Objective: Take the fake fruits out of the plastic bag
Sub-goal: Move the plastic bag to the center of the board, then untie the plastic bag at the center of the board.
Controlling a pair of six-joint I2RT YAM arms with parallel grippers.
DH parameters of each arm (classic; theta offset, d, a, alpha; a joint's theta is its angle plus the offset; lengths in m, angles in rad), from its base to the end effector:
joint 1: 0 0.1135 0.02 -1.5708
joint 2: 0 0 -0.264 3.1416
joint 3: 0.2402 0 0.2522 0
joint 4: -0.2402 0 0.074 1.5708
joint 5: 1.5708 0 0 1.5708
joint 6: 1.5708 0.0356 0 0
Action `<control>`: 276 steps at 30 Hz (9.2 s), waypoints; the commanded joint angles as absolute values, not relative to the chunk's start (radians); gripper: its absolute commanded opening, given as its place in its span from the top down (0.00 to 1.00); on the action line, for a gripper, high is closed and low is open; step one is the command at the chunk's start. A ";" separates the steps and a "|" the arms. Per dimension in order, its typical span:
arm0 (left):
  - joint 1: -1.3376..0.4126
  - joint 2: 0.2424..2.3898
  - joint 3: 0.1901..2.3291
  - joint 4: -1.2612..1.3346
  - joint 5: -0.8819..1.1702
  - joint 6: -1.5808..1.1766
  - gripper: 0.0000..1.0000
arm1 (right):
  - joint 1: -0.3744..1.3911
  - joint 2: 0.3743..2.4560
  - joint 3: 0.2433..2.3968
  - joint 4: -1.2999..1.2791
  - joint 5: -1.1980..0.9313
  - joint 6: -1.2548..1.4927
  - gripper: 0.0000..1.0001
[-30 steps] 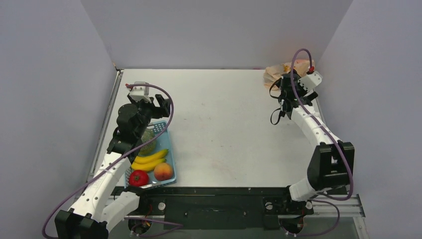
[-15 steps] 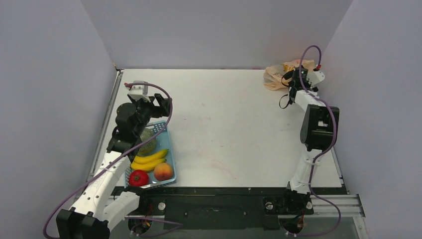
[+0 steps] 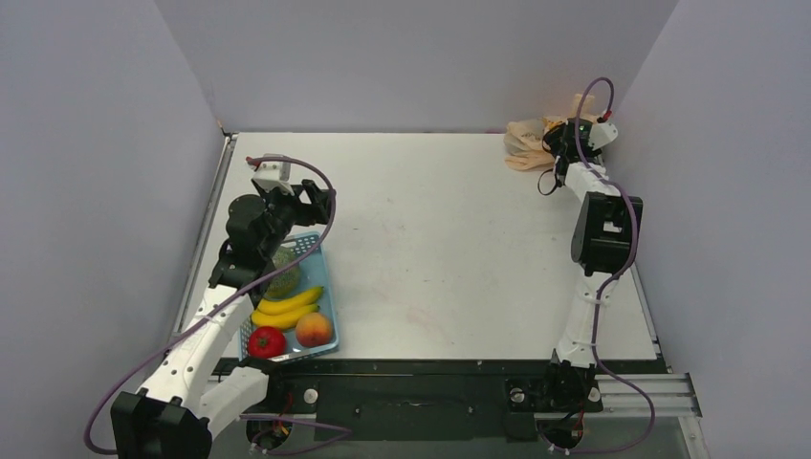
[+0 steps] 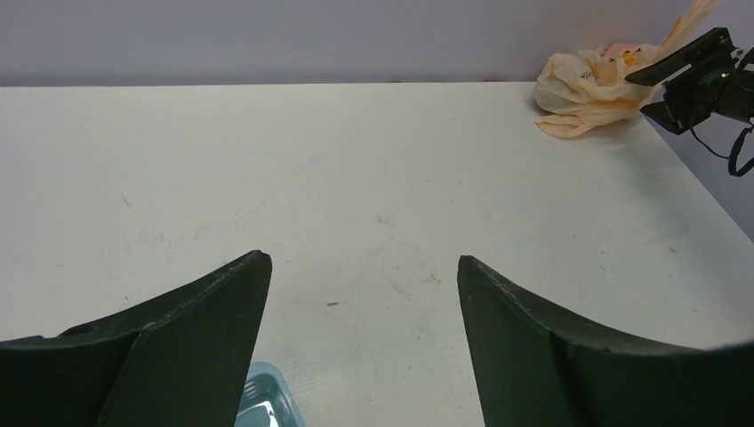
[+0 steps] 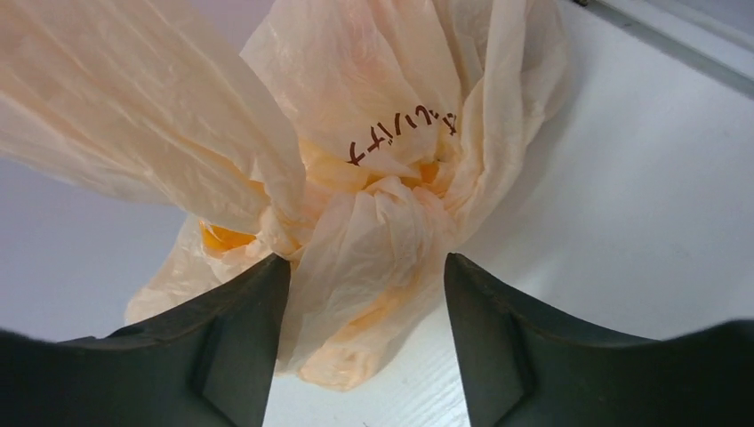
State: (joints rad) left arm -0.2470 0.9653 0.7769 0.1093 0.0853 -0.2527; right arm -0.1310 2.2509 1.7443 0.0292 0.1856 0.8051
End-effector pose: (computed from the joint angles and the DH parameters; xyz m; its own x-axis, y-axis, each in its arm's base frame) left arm 0.2230 -0.0594 0.3350 -0.1557 -0.2176 -0.9635 0.2965 0.9202 -0.2557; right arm 0.5208 -0.0752 0.2023 -0.1060 0.7286 -0.6767 0.5300 0.6172 0.5815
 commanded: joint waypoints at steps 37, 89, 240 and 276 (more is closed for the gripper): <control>-0.565 1.186 0.890 0.025 0.062 -0.009 0.25 | -0.026 1.453 0.832 -0.028 0.318 0.783 1.00; -0.903 1.362 0.941 0.073 0.181 -0.228 0.25 | 0.822 0.755 0.720 -0.443 0.425 0.750 0.38; -0.951 0.864 0.582 -0.164 -0.119 -0.880 1.00 | 0.911 0.962 1.044 -0.789 0.262 0.419 0.49; -0.942 0.853 0.581 -0.188 -0.105 -0.900 1.00 | 1.162 1.359 1.141 -0.868 0.516 0.026 0.47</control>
